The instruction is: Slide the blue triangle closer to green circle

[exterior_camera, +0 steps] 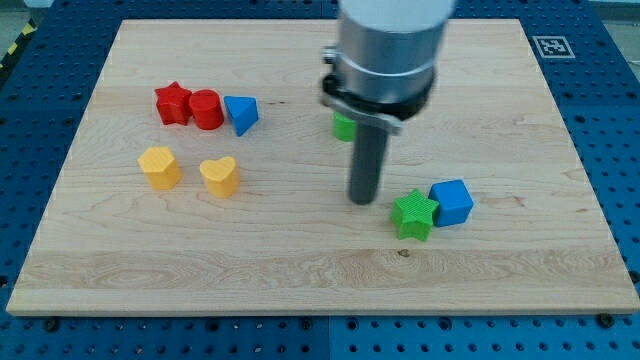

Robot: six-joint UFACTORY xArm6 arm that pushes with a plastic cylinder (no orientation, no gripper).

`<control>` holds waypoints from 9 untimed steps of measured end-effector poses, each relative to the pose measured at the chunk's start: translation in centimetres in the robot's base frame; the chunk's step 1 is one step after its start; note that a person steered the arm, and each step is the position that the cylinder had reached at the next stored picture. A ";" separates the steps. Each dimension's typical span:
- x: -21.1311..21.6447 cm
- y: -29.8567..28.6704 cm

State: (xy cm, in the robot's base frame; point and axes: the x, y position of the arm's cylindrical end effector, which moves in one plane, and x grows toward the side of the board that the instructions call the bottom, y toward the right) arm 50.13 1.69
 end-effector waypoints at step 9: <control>-13.5 -6.7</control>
State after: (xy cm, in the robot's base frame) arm 36.66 -4.99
